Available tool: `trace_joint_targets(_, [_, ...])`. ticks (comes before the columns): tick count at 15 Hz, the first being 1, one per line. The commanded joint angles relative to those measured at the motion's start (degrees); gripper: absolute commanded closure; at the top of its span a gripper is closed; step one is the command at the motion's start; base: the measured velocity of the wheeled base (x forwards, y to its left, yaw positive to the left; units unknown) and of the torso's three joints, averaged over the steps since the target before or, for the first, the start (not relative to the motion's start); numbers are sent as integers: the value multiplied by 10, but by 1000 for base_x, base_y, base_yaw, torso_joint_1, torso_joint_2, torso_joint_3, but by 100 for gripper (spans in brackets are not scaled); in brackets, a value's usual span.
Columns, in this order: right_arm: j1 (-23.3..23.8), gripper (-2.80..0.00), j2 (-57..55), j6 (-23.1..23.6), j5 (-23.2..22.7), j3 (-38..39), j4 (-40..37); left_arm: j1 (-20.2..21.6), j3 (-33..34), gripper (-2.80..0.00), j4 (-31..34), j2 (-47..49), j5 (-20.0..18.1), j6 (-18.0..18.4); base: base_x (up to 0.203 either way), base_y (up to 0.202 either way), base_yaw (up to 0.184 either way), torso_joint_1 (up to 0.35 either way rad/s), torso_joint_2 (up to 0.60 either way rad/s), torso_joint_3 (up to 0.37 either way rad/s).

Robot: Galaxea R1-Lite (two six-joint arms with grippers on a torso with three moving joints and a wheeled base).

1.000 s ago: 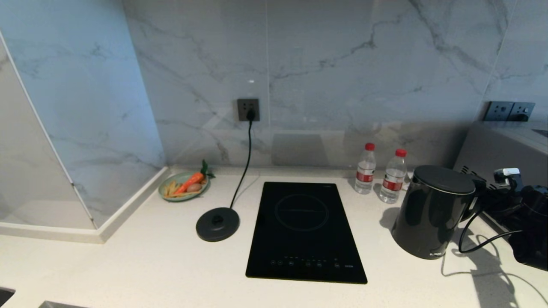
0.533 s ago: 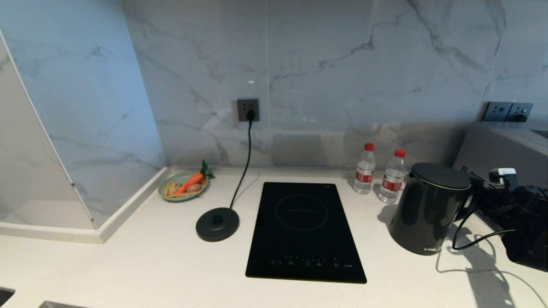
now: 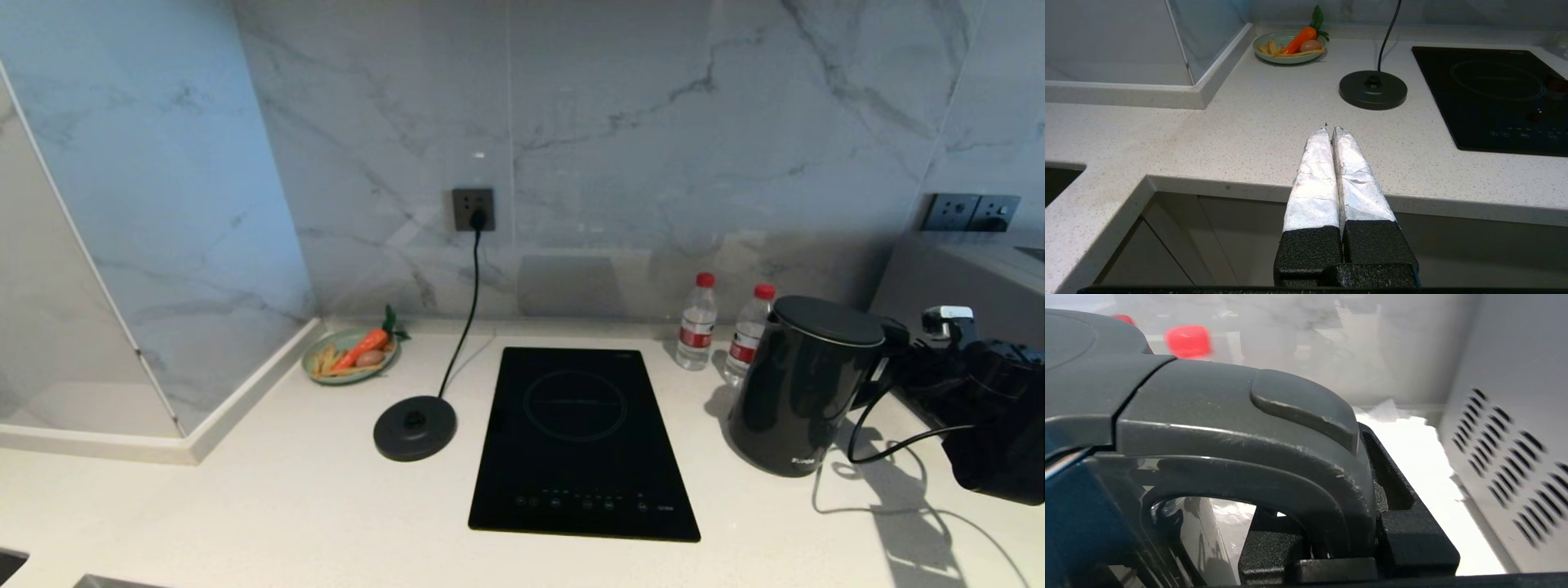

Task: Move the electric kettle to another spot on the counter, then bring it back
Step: Grab the kettle, then place it on the power base

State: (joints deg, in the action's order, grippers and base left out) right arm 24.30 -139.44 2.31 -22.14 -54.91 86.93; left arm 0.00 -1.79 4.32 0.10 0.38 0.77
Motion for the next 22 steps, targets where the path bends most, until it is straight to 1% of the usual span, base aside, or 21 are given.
trace_joint_targets(1, [-20,0,13,0,7,0,7,0,0,0,0,0,0,0,0,0,0,0,0,0])
trace_joint_targets(5, [-47,0,35,0,9,-8,7,0,0,0,1,0,0,0,0,0,0,0,0,0])
trace_joint_targets(6, [-56,0,40,0,20,-16,7,0,-1,0,0,0,0,0,0,0,0,0,0,0])
trace_joint_targets(7, [-66,0,45,0,40,-28,6,0,0,0,0,0,0,0,0,0,0,0,0,0])
trace_joint_targets(8, [-77,0,52,-1,59,-44,-10,0,0,0,0,0,0,0,0,0,0,0,0,0])
trace_joint_targets(9, [-86,0,61,-1,68,-56,-35,0,0,0,0,0,1,0,0,0,0,0,0,0])
trace_joint_targets(11, [-108,0,86,-1,74,-88,-98,0,0,0,0,0,0,0,0,0,0,0,0,0])
trace_joint_targets(13, [-127,0,93,-1,83,-124,-135,0,0,0,1,0,0,0,0,0,0,0,0,0])
trace_joint_targets(16, [-163,0,92,-1,107,-185,-199,0,-1,0,0,0,0,0,0,0,0,0,0,0])
trace_joint_targets(22, [-250,0,62,-1,168,-318,-314,0,0,0,1,0,1,0,0,0,0,0,0,0])
